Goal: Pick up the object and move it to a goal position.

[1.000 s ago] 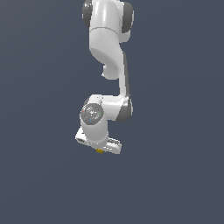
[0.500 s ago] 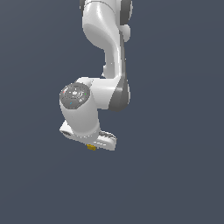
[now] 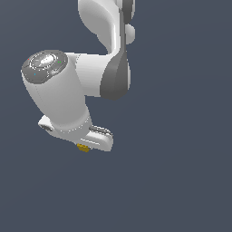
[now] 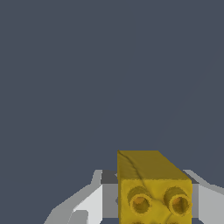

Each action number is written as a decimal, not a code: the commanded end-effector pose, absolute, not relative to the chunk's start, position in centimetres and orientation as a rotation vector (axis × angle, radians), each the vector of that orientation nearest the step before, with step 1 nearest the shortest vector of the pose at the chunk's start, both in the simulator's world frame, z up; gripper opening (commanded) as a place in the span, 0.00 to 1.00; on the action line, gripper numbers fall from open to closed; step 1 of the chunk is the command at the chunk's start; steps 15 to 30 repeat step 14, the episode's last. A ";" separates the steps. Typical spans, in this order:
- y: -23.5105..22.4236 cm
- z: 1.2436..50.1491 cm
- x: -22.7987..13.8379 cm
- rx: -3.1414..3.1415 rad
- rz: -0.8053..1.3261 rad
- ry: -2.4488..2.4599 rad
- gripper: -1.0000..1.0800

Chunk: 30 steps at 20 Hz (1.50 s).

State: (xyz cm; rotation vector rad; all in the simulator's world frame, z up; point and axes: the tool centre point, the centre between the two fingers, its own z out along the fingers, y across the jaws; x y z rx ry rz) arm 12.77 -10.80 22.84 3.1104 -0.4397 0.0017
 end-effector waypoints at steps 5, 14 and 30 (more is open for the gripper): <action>-11.6 25.6 13.4 3.111 0.000 -0.439 0.00; -11.9 26.7 13.7 3.111 0.000 -0.439 0.00; -11.9 26.7 13.7 3.111 0.000 -0.439 0.00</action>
